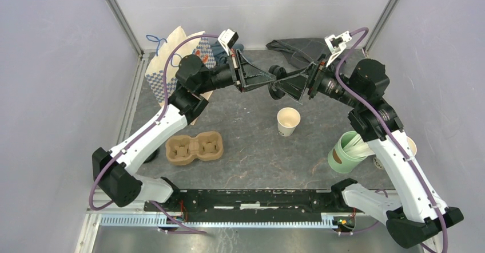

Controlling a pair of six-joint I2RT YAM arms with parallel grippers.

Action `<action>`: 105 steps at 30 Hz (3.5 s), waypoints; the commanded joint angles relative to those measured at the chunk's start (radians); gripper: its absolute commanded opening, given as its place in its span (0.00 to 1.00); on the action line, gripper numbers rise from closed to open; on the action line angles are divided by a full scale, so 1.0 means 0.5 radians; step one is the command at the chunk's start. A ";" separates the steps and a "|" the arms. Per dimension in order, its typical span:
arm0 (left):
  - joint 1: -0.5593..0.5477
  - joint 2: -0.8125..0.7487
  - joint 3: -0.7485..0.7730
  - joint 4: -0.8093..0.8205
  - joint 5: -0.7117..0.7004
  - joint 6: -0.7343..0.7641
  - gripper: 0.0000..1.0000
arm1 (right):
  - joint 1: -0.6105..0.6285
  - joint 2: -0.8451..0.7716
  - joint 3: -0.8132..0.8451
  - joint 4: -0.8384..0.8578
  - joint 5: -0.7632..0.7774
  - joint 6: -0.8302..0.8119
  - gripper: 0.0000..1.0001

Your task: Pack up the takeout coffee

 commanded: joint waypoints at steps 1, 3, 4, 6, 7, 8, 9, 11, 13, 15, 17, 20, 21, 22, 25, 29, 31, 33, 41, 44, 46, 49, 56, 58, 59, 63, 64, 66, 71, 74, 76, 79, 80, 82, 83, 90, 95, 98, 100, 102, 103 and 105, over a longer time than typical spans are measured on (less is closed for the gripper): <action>-0.016 0.012 0.078 0.040 -0.014 0.026 0.03 | -0.005 -0.012 -0.023 0.071 -0.006 -0.015 0.80; -0.016 0.017 0.078 0.040 -0.017 0.023 0.03 | -0.006 -0.011 -0.024 0.058 0.003 -0.028 0.80; -0.016 0.017 0.082 0.040 -0.018 0.023 0.03 | -0.007 -0.008 -0.024 0.054 0.009 -0.032 0.81; -0.016 0.019 0.082 0.040 -0.022 0.021 0.03 | -0.006 -0.010 -0.024 0.049 0.014 -0.041 0.81; -0.016 0.022 0.081 0.040 -0.022 0.022 0.03 | -0.006 -0.007 -0.024 0.047 0.014 -0.041 0.81; -0.016 0.023 0.083 0.040 -0.021 0.023 0.03 | -0.004 -0.004 -0.026 0.044 0.010 -0.042 0.81; -0.016 0.024 0.082 0.040 -0.021 0.019 0.04 | -0.004 -0.003 -0.027 0.046 0.016 -0.045 0.80; -0.017 0.026 0.079 0.040 -0.024 0.018 0.07 | -0.005 -0.010 -0.027 0.038 0.033 -0.043 0.80; -0.016 0.021 0.072 0.027 -0.042 0.034 0.13 | -0.005 -0.018 -0.029 0.037 0.049 -0.045 0.79; -0.016 0.009 0.061 -0.019 -0.065 0.064 0.18 | -0.006 -0.026 -0.033 0.034 0.064 -0.045 0.78; -0.016 -0.003 0.040 -0.035 -0.081 0.076 0.25 | -0.006 -0.033 -0.049 0.036 0.075 -0.037 0.78; -0.013 -0.026 0.015 -0.109 -0.115 0.129 0.33 | -0.006 -0.044 -0.064 0.014 0.101 -0.035 0.77; -0.013 -0.039 0.014 -0.156 -0.128 0.161 0.33 | -0.006 -0.051 -0.074 0.003 0.113 -0.036 0.77; -0.011 -0.052 0.011 -0.200 -0.141 0.191 0.36 | -0.006 -0.060 -0.086 -0.004 0.126 -0.036 0.77; 0.012 -0.112 0.000 -0.456 -0.227 0.327 0.51 | -0.006 -0.084 -0.092 -0.120 0.208 -0.101 0.77; 0.128 -0.249 -0.036 -1.122 -0.484 0.610 0.67 | -0.006 -0.073 -0.089 -0.461 0.439 -0.399 0.78; 0.225 -0.332 -0.127 -1.251 -0.535 0.663 0.75 | -0.006 -0.051 -0.114 -0.638 0.560 -0.575 0.78; 0.280 -0.380 -0.148 -1.371 -0.594 0.805 0.85 | -0.005 0.015 -0.144 -0.774 0.707 -0.758 0.77; 0.291 -0.100 0.066 -1.683 -0.686 1.414 0.93 | 0.129 0.487 -0.148 -0.867 1.019 -1.128 0.79; 0.291 0.009 0.106 -1.708 -0.635 1.510 0.93 | 0.223 0.660 -0.067 -0.961 1.274 -1.186 0.80; 0.289 0.049 0.098 -1.692 -0.633 1.543 0.93 | 0.252 0.716 -0.081 -0.963 1.326 -1.195 0.80; 0.291 0.111 0.098 -1.679 -0.618 1.570 0.93 | 0.307 0.773 -0.089 -0.953 1.372 -1.190 0.80; 0.291 0.184 0.089 -1.684 -0.550 1.622 0.93 | 0.370 0.811 -0.047 -0.990 1.445 -1.162 0.80; 0.293 0.187 0.083 -1.695 -0.546 1.627 0.93 | 0.370 0.805 -0.083 -0.952 1.449 -1.163 0.80; 0.293 0.186 0.079 -1.694 -0.543 1.627 0.93 | 0.368 0.816 -0.091 -0.944 1.457 -1.164 0.80; 0.294 0.191 0.094 -1.713 -0.534 1.655 0.93 | 0.371 0.869 -0.042 -0.969 1.494 -1.144 0.81; 0.294 0.196 0.104 -1.724 -0.534 1.667 0.93 | 0.367 0.873 -0.039 -0.962 1.491 -1.142 0.81; 0.294 0.213 0.116 -1.744 -0.535 1.686 0.93 | 0.363 0.876 -0.051 -0.940 1.470 -1.138 0.81; 0.292 0.273 0.168 -1.756 -0.509 1.706 0.93 | 0.354 0.901 -0.034 -0.930 1.461 -1.120 0.82; 0.292 0.308 0.204 -1.761 -0.490 1.717 0.93 | 0.337 0.907 -0.028 -0.931 1.443 -1.111 0.82; 0.294 0.322 0.210 -1.762 -0.488 1.730 0.93 | 0.330 0.910 -0.043 -0.932 1.435 -1.101 0.82; 0.294 0.344 0.227 -1.782 -0.488 1.751 0.93 | 0.324 0.911 -0.057 -0.922 1.426 -1.095 0.82; 0.294 0.347 0.235 -1.788 -0.486 1.755 0.93 | 0.321 0.908 -0.054 -0.925 1.421 -1.094 0.82; 0.296 0.345 0.237 -1.791 -0.487 1.759 0.93 | 0.317 0.906 -0.052 -0.924 1.404 -1.088 0.82; 0.297 0.345 0.238 -1.790 -0.487 1.759 0.93 | 0.317 0.905 -0.053 -0.924 1.397 -1.086 0.82; 0.297 0.340 0.227 -1.798 -0.476 1.762 0.93 | 0.306 0.898 -0.098 -0.903 1.387 -1.082 0.82; 0.297 0.330 0.227 -1.811 -0.480 1.768 0.93 | 0.284 0.903 -0.110 -0.887 1.361 -1.072 0.82; 0.300 0.327 0.229 -1.810 -0.482 1.765 0.93 | 0.277 0.899 -0.123 -0.890 1.358 -1.076 0.82; 0.299 0.327 0.232 -1.811 -0.478 1.765 0.93 | 0.270 0.896 -0.133 -0.890 1.347 -1.072 0.82; 0.299 0.333 0.236 -1.813 -0.478 1.765 0.93 | 0.272 0.892 -0.143 -0.887 1.345 -1.071 0.82; 0.300 0.336 0.237 -1.813 -0.479 1.765 0.93 | 0.272 0.894 -0.150 -0.886 1.342 -1.073 0.82; 0.300 0.345 0.239 -1.811 -0.470 1.765 0.93 | 0.272 0.893 -0.159 -0.884 1.337 -1.073 0.82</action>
